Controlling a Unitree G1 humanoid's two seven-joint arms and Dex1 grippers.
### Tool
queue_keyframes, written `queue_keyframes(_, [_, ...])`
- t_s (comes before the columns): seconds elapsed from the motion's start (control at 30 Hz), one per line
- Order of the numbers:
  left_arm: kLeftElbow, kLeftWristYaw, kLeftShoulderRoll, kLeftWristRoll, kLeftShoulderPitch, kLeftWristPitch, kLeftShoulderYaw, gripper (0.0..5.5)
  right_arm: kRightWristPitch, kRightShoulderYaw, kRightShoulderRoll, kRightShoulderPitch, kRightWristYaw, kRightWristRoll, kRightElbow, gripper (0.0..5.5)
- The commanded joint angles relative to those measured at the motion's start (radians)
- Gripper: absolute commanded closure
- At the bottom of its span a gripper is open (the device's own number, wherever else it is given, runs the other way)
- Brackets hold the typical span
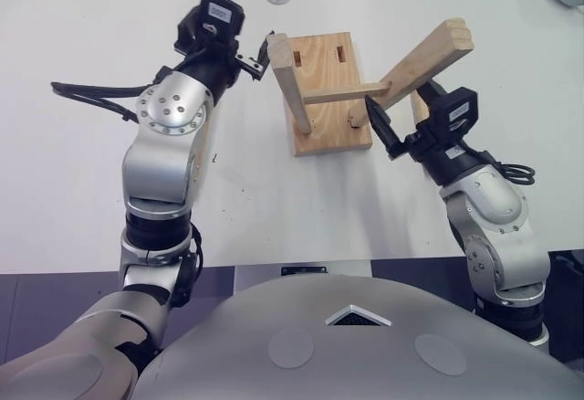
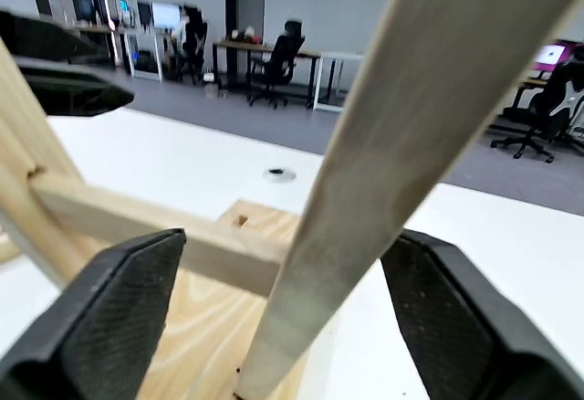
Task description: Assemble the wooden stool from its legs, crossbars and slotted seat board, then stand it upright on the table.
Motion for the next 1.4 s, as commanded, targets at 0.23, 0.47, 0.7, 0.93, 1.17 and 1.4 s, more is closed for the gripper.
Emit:
queue_keyframes(0.23, [-0.095,0.074,-0.086,-0.230,-0.166,-0.069,0.280,0.93,-0.006,-0.360,-0.122,-0.250,0.059,0.380,-0.099,1.66])
queue_keyframes(0.47, [-0.195,0.079,-0.102,-0.306,-0.308,0.121,0.079,0.93,0.203,-0.333,-0.267,-0.671,-0.027,0.498,0.158,1.66])
queue_keyframes(0.7, [-0.247,0.093,-0.086,-0.340,-0.064,0.175,0.013,0.93,0.325,-0.161,-0.186,-0.467,-0.117,0.446,0.110,1.66])
queue_keyframes(0.93, [-0.192,0.097,-0.120,-0.415,-0.216,0.057,0.157,0.93,0.272,-0.272,-0.091,-0.560,-0.189,0.542,0.055,1.66])
queue_keyframes(1.17, [-0.108,0.113,-0.010,-0.445,-0.133,0.021,0.358,0.93,0.207,-0.400,-0.141,-0.431,-0.259,0.451,0.094,1.66])
queue_keyframes(1.4, [-0.022,0.162,0.060,-0.218,0.112,0.000,0.047,0.93,0.168,-0.090,-0.156,-0.213,-0.239,0.131,0.103,1.66])
